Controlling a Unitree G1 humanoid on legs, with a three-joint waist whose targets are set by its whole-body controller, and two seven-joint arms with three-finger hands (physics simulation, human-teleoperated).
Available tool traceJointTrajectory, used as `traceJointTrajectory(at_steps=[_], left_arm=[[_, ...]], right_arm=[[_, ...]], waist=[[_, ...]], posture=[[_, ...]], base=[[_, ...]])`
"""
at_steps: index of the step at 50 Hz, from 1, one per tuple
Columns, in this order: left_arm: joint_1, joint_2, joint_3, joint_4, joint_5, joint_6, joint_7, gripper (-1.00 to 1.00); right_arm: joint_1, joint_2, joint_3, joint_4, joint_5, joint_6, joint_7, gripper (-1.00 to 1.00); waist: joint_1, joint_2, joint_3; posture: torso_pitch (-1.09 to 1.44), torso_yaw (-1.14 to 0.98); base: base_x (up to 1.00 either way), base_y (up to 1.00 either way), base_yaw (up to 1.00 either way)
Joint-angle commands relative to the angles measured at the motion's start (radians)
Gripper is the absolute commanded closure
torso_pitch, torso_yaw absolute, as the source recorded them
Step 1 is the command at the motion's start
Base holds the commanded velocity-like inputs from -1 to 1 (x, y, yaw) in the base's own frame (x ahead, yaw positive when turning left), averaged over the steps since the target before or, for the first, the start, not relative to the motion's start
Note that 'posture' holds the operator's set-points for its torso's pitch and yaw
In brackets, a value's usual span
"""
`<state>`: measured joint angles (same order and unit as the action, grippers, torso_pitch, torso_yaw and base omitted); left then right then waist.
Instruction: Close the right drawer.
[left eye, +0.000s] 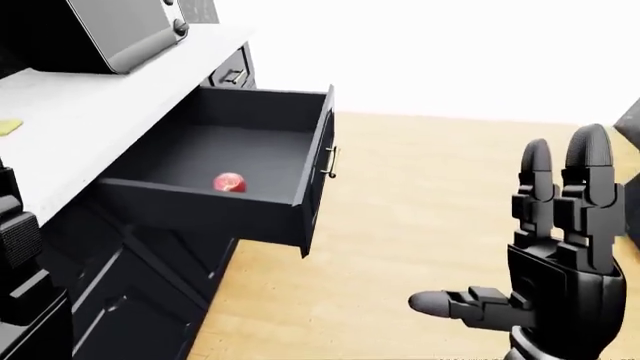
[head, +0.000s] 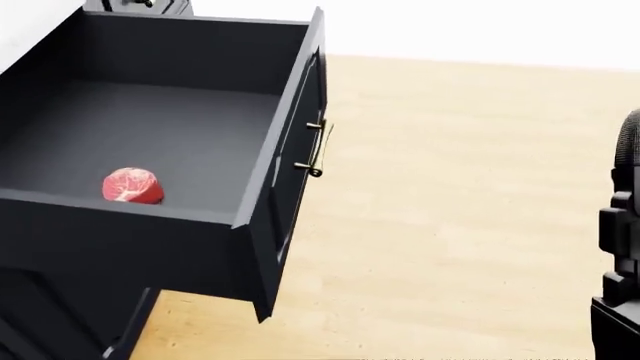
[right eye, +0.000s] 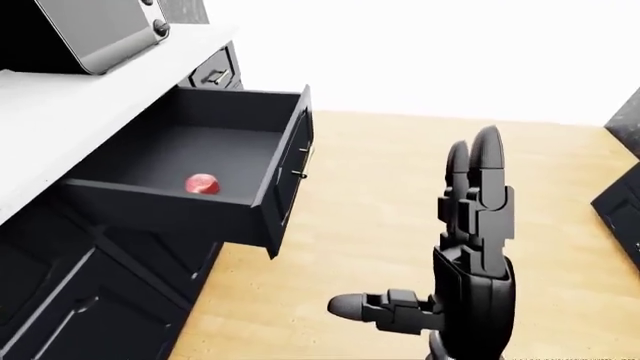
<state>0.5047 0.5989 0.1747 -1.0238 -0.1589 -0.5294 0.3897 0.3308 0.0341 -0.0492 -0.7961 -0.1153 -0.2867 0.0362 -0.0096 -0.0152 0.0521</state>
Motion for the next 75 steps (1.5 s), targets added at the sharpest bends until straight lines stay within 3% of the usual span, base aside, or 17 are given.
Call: traceJointTrajectory(at_steps=[1, 5, 7, 8, 20, 25, 30, 33, 34, 47, 48, 51, 55, 59, 61, 73, 75], left_arm=[[0.004, 0.012, 0.020, -0.023, -0.009, -0.023, 0.009, -1.00], [0.001, 0.010, 0.016, -0.023, -0.006, -0.020, 0.007, -1.00], [-0.002, 0.006, 0.013, -0.023, -0.004, -0.018, 0.004, -1.00], [0.001, 0.006, 0.014, -0.023, -0.004, -0.020, 0.004, -1.00], [-0.002, -0.001, 0.009, -0.023, 0.001, -0.018, -0.001, -1.00], [0.010, -0.011, 0.006, -0.023, 0.007, -0.032, -0.006, -1.00], [0.012, -0.014, 0.003, -0.023, 0.010, -0.035, -0.007, -1.00], [0.013, -0.013, 0.005, -0.023, 0.008, -0.036, -0.006, -1.00], [0.013, -0.013, 0.005, -0.023, 0.008, -0.036, -0.005, -1.00], [0.030, -0.026, 0.004, -0.023, 0.014, -0.053, -0.018, -1.00], [0.030, -0.029, 0.003, -0.023, 0.015, -0.053, -0.019, -1.00], [0.029, -0.025, 0.007, -0.023, 0.010, -0.051, -0.018, -1.00], [0.030, -0.022, 0.007, -0.023, 0.011, -0.053, -0.015, -1.00], [0.028, -0.026, 0.004, -0.023, 0.013, -0.051, -0.017, -1.00], [0.024, -0.020, 0.008, -0.023, 0.008, -0.047, -0.015, -1.00], [0.043, -0.012, 0.015, -0.023, 0.005, -0.063, -0.006, -1.00], [0.042, -0.007, 0.015, -0.023, 0.004, -0.063, -0.002, -1.00]], right_arm=[[-0.005, 0.001, 0.011, -0.042, -0.002, -0.038, -0.001, -1.00], [-0.011, -0.001, 0.013, -0.037, -0.006, -0.038, -0.004, -1.00], [-0.017, -0.002, 0.011, -0.033, -0.006, -0.036, -0.005, -1.00], [-0.016, -0.002, 0.012, -0.032, -0.007, -0.037, -0.005, -1.00], [-0.026, -0.003, 0.004, -0.032, -0.004, -0.027, -0.006, -1.00], [-0.017, -0.002, 0.003, -0.036, -0.002, -0.032, -0.003, -1.00], [-0.018, -0.002, -0.003, -0.043, 0.003, -0.027, 0.001, -1.00], [-0.016, 0.000, -0.004, -0.049, 0.005, -0.023, 0.005, -1.00], [-0.017, 0.000, -0.004, -0.048, 0.004, -0.022, 0.006, -1.00], [-0.004, 0.002, 0.006, -0.033, -0.004, -0.047, 0.000, -1.00], [-0.004, 0.001, 0.005, -0.033, -0.003, -0.047, 0.000, -1.00], [-0.002, 0.001, 0.008, -0.032, -0.007, -0.050, -0.002, -1.00], [-0.001, 0.001, 0.007, -0.032, -0.006, -0.051, -0.003, -1.00], [-0.005, 0.000, 0.005, -0.032, -0.006, -0.047, -0.002, -1.00], [-0.006, 0.001, 0.006, -0.031, -0.005, -0.050, -0.005, -1.00], [0.017, 0.006, 0.007, -0.043, -0.006, -0.061, 0.002, -1.00], [0.017, 0.005, 0.006, -0.045, -0.005, -0.058, 0.001, -1.00]], waist=[[0.001, 0.001, 0.001], [-0.003, 0.057, 0.010], [0.003, 0.136, -0.015], [0.015, 0.096, -0.001], [0.011, -0.028, 0.002], [-0.002, -0.013, -0.003], [-0.003, 0.038, 0.013], [0.003, 0.136, -0.015], [0.013, 0.094, -0.001], [0.004, -0.027, 0.011], [-0.007, 0.004, 0.008], [-0.002, -0.015, -0.003], [-0.001, 0.020, 0.009], [0.001, 0.125, -0.012], [0.012, 0.091, 0.017], [0.033, -0.024, -0.015], [0.032, -0.003, -0.010]], posture=[[0.00, 0.00], [0.00, 0.00], [0.00, 0.00], [0.00, 0.00], [0.00, 0.00], [0.00, 0.00], [0.00, 0.00], [0.00, 0.00], [0.00, 0.00], [0.00, 0.00], [0.00, 0.00], [0.00, 0.00], [0.00, 0.00], [0.00, 0.00], [0.00, 0.00], [0.00, 0.00], [0.00, 0.00]], base=[[0.04, 0.27, 0.00], [0.04, 0.28, 0.00], [0.04, 0.27, 0.00], [0.05, 0.27, 0.00], [0.04, 0.27, 0.00], [0.04, 0.28, 0.00], [0.05, 0.27, 0.00], [0.04, 0.28, 0.00], [0.03, 0.28, 0.00], [0.04, 0.28, 0.00], [0.03, 0.27, 0.00], [0.04, 0.28, 0.00], [0.04, 0.27, 0.00], [0.04, 0.28, 0.00], [0.02, 0.08, 0.00], [0.00, 0.00, 0.00], [0.00, 0.00, 0.00]])
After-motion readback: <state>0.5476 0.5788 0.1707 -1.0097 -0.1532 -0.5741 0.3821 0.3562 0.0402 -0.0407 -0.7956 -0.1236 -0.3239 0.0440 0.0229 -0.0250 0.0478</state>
